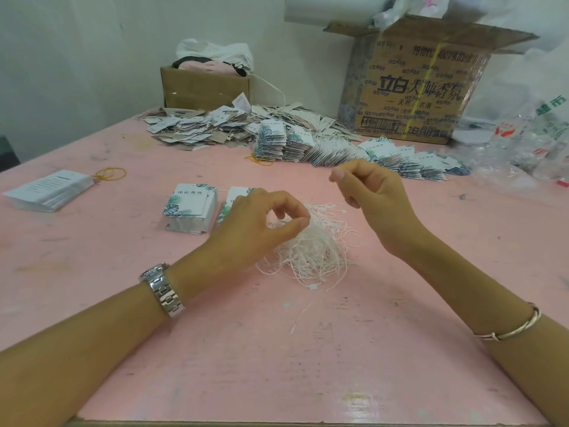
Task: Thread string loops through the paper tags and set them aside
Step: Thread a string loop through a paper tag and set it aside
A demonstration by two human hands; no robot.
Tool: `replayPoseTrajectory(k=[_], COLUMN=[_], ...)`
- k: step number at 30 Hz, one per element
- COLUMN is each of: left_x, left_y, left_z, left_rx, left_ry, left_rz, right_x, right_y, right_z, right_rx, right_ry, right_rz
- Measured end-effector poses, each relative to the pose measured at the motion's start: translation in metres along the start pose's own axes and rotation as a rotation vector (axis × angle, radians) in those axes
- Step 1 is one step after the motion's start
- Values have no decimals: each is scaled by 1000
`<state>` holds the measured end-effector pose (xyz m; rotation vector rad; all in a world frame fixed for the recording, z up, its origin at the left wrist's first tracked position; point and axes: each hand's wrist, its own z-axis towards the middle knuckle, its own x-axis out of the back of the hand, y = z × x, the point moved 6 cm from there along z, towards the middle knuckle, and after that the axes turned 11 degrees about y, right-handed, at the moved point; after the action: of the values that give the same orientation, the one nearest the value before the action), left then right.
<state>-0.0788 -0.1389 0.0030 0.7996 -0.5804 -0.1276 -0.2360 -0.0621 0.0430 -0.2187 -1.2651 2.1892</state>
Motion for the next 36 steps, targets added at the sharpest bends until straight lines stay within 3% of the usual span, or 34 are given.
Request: replayPoseTrajectory(k=[8, 20, 31, 36], left_x=[-1, -7, -1, 7], left_y=[-11, 0, 5, 14], left_z=[0, -1, -2, -1], left_rx=[8, -218, -324, -373], left_ry=[-18, -34, -79, 9], left_rz=[117, 316, 486, 463], right_x=[18, 15, 49, 37], right_y=[-21, 1, -13, -14], right_z=[2, 7, 19, 16], right_rx=[224, -297, -253, -210], right_ry=[265, 262, 373, 192], right_rz=[87, 557, 599, 380])
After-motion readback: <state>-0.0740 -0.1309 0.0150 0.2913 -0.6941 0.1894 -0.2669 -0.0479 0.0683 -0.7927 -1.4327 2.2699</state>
